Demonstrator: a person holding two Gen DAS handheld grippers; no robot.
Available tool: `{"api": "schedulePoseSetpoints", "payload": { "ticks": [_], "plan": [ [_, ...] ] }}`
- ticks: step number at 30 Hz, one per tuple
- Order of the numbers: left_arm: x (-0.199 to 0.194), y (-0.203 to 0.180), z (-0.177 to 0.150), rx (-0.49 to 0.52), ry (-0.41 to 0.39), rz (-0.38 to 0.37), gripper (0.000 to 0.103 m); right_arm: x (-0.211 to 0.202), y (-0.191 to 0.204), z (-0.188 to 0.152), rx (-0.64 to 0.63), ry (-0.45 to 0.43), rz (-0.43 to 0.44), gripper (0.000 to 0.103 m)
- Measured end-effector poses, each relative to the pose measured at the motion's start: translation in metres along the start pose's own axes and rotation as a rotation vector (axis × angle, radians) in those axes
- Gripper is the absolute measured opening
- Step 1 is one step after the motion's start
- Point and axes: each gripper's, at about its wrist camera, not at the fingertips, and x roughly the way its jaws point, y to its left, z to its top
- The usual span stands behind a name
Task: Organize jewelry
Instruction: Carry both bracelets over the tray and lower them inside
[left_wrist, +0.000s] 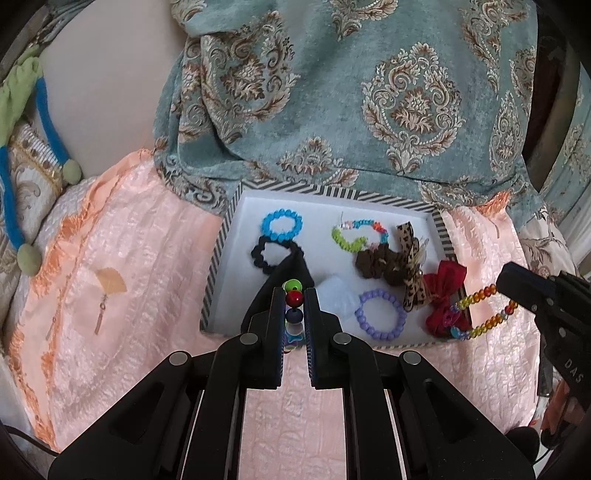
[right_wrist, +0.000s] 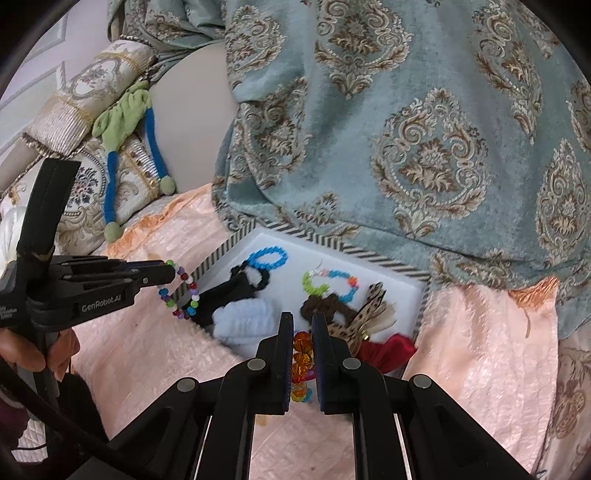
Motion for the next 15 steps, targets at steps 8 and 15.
{"api": "schedulePoseSetpoints", "payload": {
  "ticks": [8, 15],
  "plan": [
    [0.013, -0.014, 0.027, 0.013, -0.005, -0.006, 0.009, 0.012, -0.025, 0.031, 0.016, -0.01, -0.046, 0.009],
    [0.041, -0.028, 0.048, 0.015, 0.019, -0.017, 0.008, 0.035, -0.043, 0.051, 0.043, -0.005, -0.065, 0.009]
  ]
}}
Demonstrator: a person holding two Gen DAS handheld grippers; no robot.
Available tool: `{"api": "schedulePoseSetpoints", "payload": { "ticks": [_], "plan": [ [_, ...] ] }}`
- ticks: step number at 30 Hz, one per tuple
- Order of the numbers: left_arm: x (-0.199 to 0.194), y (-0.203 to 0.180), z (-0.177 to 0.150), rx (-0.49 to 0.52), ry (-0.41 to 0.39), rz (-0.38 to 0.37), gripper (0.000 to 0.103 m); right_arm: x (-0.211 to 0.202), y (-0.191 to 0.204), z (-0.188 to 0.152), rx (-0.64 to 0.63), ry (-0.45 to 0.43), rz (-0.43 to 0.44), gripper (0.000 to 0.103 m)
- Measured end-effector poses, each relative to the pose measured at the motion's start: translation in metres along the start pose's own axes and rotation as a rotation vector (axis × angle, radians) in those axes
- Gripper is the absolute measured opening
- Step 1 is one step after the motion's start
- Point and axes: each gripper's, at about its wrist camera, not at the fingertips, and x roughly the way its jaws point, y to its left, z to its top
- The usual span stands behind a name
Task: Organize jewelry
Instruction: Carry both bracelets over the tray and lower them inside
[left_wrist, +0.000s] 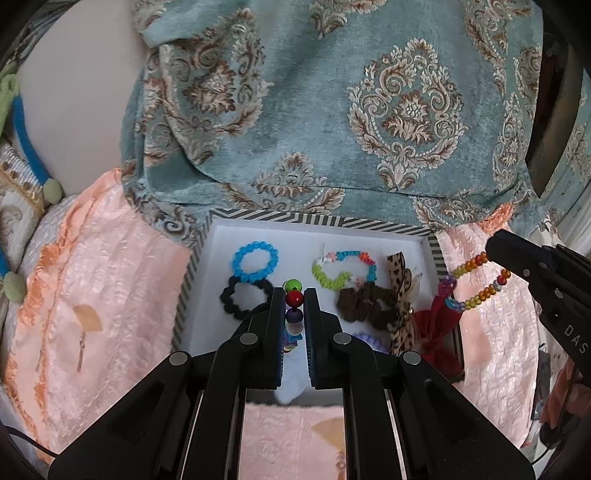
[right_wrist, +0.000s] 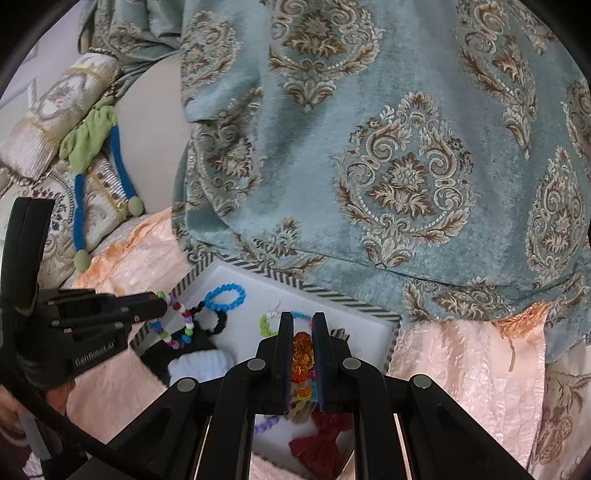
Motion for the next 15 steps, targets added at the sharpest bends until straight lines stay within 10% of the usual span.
{"api": "schedulePoseSetpoints", "payload": {
  "ticks": [15],
  "plan": [
    [0.072, -0.008, 0.015, -0.053, 0.081, -0.046, 0.008, 0.085, -0.018, 0.017, 0.079, 0.051, 0.018, 0.009]
  ]
}}
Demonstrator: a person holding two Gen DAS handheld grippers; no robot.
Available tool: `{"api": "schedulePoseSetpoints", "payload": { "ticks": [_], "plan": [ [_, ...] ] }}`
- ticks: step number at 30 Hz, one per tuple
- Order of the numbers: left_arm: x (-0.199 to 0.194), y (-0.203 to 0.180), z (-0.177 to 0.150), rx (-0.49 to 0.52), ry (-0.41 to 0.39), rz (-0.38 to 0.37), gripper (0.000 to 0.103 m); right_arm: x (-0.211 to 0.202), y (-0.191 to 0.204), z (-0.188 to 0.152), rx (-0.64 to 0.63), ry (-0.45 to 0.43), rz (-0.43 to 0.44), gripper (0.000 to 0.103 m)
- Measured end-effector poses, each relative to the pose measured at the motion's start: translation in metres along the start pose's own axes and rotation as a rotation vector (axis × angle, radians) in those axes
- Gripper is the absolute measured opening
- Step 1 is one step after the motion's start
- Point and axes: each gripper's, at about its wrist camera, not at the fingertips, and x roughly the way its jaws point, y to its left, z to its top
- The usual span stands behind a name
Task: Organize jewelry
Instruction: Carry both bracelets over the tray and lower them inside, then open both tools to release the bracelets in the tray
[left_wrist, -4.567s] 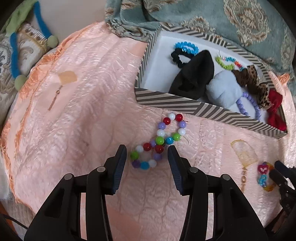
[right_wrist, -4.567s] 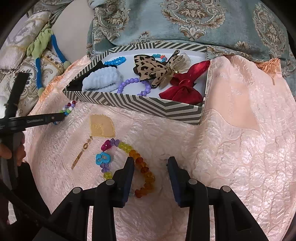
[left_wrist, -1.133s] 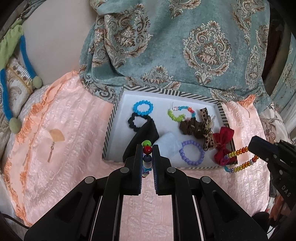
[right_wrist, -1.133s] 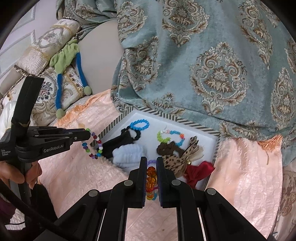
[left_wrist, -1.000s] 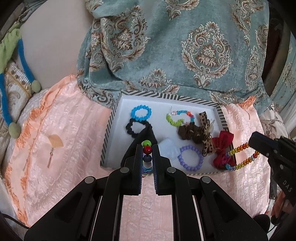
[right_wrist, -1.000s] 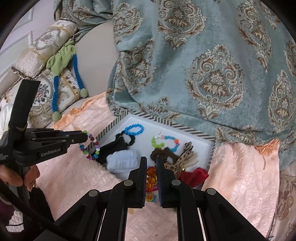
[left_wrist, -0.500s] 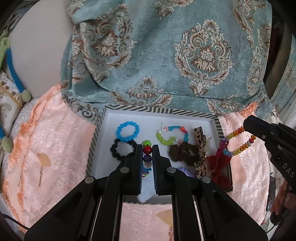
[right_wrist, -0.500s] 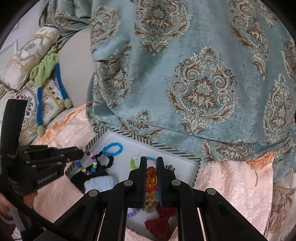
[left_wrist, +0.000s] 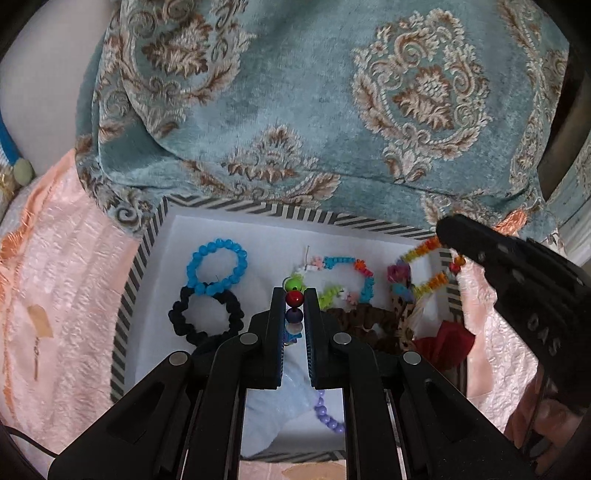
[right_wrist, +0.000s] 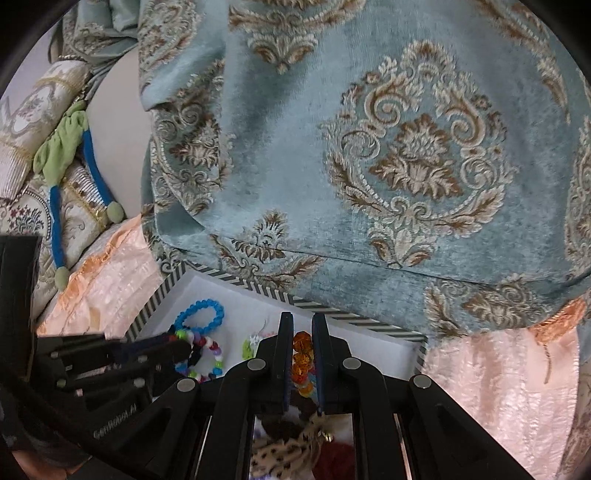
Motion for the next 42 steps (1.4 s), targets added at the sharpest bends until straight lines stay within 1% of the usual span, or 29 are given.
{"api": "schedulePoseSetpoints", "payload": {
  "ticks": [3, 8, 13, 18, 26, 32, 34, 36, 37, 38, 39, 40, 42],
  "plan": [
    [0.013, 0.005, -0.005, 0.003, 0.018, 0.021, 0.009, 0.017, -0.007, 0.001, 0.019, 0.013, -0.002, 0.009],
    [0.029, 0.016, -0.012, -0.001, 0.042, 0.045, 0.009, 0.043, -0.027, -0.007, 0.047, 0.06, -0.048, 0.009],
    [0.038, 0.018, -0.014, 0.007, 0.048, 0.063, 0.009, 0.054, -0.047, -0.02, 0.07, 0.094, -0.093, 0.009],
    [0.044, 0.018, -0.015, 0.007, 0.058, 0.068, 0.009, 0.062, -0.054, -0.03, 0.038, 0.112, -0.163, 0.009],
    [0.055, 0.01, -0.022, 0.007, 0.077, 0.065, 0.009, 0.079, -0.052, -0.041, 0.019, 0.149, -0.185, 0.009],
    [0.058, 0.007, -0.024, 0.017, 0.07, 0.078, 0.009, 0.077, -0.06, -0.041, 0.063, 0.148, -0.175, 0.009],
    [0.06, 0.006, -0.024, 0.021, 0.068, 0.083, 0.012, 0.076, -0.061, -0.043, 0.077, 0.149, -0.167, 0.009],
    [0.059, 0.006, -0.025, 0.022, 0.066, 0.086, 0.022, 0.072, -0.063, -0.045, 0.084, 0.146, -0.165, 0.01],
    [0.058, 0.006, -0.026, 0.02, 0.065, 0.083, 0.031, 0.071, -0.063, -0.046, 0.085, 0.144, -0.163, 0.014],
    [0.058, 0.007, -0.026, 0.017, 0.063, 0.078, 0.037, 0.069, -0.062, -0.047, 0.086, 0.143, -0.165, 0.018],
    [0.057, 0.007, -0.027, 0.014, 0.058, 0.076, 0.038, 0.068, -0.062, -0.048, 0.088, 0.141, -0.167, 0.028],
    [0.055, 0.007, -0.027, 0.016, 0.054, 0.077, 0.039, 0.065, -0.062, -0.048, 0.089, 0.134, -0.158, 0.032],
    [0.052, 0.007, -0.029, 0.027, 0.049, 0.085, 0.04, 0.06, -0.059, -0.05, 0.084, 0.124, -0.158, 0.034]
  ]
}}
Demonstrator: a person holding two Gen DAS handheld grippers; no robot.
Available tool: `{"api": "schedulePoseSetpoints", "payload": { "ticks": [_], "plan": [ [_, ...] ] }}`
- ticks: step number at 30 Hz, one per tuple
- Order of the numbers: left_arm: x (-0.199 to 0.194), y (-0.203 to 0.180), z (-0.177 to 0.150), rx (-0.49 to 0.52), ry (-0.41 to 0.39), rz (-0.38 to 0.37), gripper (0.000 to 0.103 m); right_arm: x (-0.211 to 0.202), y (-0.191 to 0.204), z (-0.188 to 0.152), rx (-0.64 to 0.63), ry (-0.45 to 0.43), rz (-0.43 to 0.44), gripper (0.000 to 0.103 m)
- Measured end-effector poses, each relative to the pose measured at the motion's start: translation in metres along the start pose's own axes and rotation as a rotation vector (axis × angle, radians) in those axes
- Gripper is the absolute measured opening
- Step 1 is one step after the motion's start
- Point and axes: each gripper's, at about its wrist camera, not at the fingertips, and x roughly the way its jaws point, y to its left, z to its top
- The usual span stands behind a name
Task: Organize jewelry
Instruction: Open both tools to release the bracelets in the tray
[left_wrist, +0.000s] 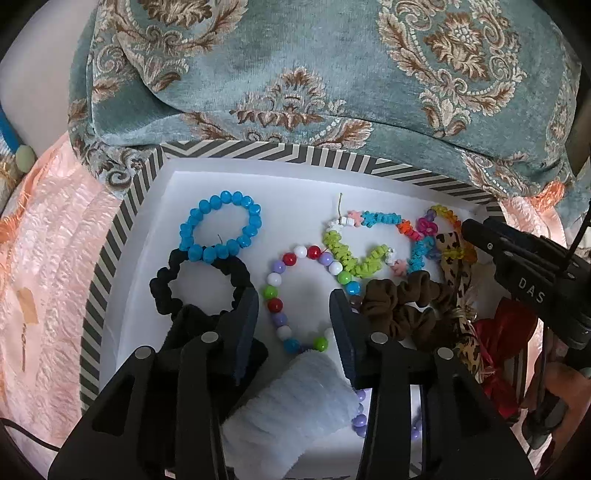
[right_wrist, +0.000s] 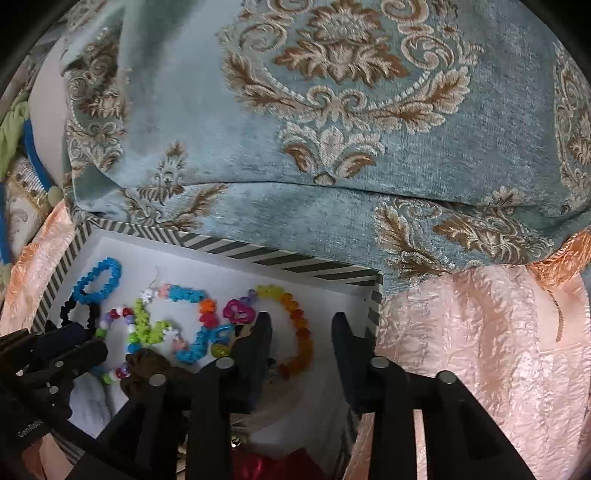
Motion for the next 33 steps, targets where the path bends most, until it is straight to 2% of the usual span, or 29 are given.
{"api": "schedulePoseSetpoints", "payload": {
  "ticks": [5, 7, 17, 25, 30, 33],
  "plan": [
    [-0.008, 0.0, -0.004, 0.002, -0.02, 0.011, 0.041, -0.014, 0.005, -0.006, 0.004, -0.014, 0.011, 0.036],
    [-0.012, 0.001, -0.006, 0.002, -0.029, 0.022, 0.041, -0.022, 0.007, -0.009, 0.01, -0.026, 0.02, 0.042],
    [-0.035, 0.004, -0.021, -0.014, -0.063, 0.061, 0.041, -0.06, 0.027, -0.027, 0.014, -0.064, 0.052, 0.043],
    [-0.058, 0.005, -0.041, -0.034, -0.088, 0.061, 0.041, -0.086, 0.037, -0.049, 0.046, -0.1, 0.065, 0.044],
    [-0.072, 0.004, -0.051, -0.036, -0.104, 0.064, 0.041, -0.101, 0.044, -0.064, 0.055, -0.12, 0.06, 0.051],
    [-0.08, 0.002, -0.058, -0.029, -0.121, 0.08, 0.041, -0.108, 0.049, -0.071, 0.057, -0.129, 0.06, 0.052]
  ]
}}
